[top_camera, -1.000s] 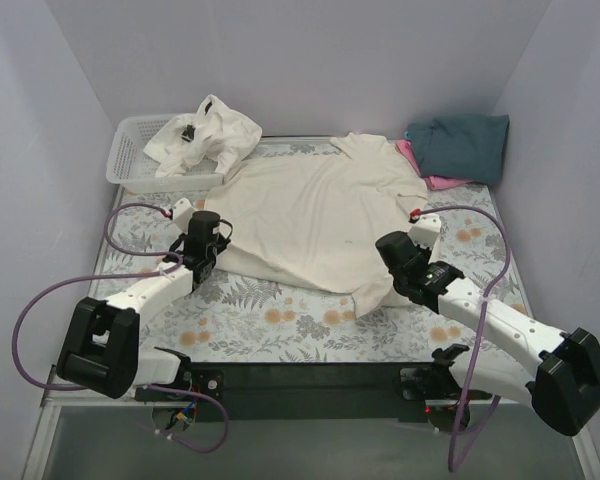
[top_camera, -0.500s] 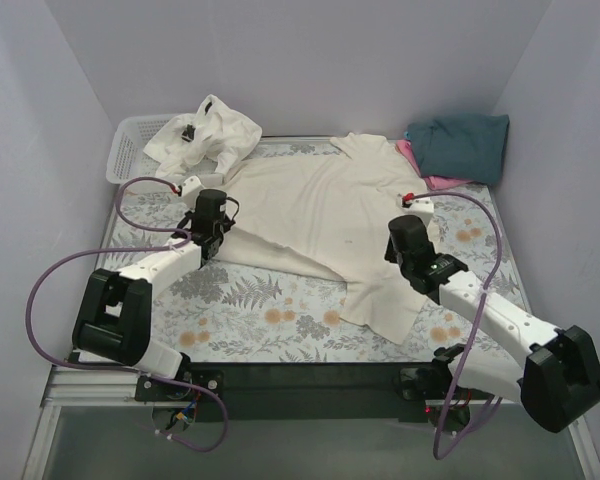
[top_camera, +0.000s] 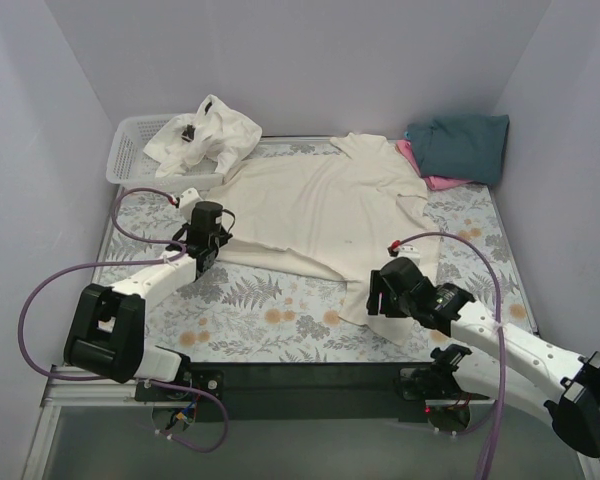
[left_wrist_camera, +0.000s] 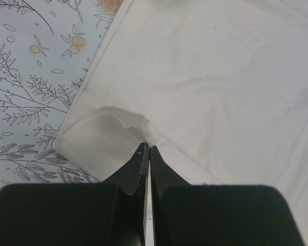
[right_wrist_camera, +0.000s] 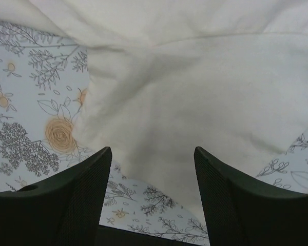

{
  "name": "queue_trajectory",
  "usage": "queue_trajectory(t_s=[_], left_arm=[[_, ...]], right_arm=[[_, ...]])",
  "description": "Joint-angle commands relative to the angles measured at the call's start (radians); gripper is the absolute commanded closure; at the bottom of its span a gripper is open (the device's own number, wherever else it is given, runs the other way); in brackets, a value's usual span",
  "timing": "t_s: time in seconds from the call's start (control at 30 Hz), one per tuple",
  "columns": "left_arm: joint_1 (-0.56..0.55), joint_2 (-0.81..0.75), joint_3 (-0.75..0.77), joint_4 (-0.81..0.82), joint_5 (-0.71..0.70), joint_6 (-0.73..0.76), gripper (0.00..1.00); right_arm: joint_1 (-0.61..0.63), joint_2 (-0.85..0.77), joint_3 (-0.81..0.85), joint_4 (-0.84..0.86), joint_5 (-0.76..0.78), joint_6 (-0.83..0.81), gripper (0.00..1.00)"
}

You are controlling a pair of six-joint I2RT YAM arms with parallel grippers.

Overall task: Fold and stack the t-shirts
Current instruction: Fold the tshirt

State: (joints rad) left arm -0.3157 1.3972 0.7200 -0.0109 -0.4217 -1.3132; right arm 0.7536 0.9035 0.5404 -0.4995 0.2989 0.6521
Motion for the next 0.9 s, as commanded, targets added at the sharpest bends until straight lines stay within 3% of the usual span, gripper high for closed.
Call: queue_trajectory(t_s=[0.0,0.13,0.3,0.6,0.87], left_arm=[[0.007,-0.035,-0.007,-0.012,0.015,0.006,1.0],[0.006,-0.026,-0.007,-0.012,0.049,0.002,1.0],[0.007,-0.018,-0.01,-0.012,0.067,-0.006,1.0],[0.006,-0.023,-0.016,-0.009,0.081,-0.009,1.0],[0.006,-0.033,-0.021,-0.011,0.084,-0.008,1.0]], right_arm=[[0.05,-0.034,-0.036,-0.114,-0.021,0.148,0.41],[0.18,-0.035,-0.033,-0.238,0.054,0.302,0.43],[0.234,-0.023,-0.046,-0.339,0.086,0.423,0.43],[0.243,0.017,-0.083,-0.327,0.166,0.485,0.43],[0.243,0.075,-0.123,-0.261,0.145,0.491,0.47]])
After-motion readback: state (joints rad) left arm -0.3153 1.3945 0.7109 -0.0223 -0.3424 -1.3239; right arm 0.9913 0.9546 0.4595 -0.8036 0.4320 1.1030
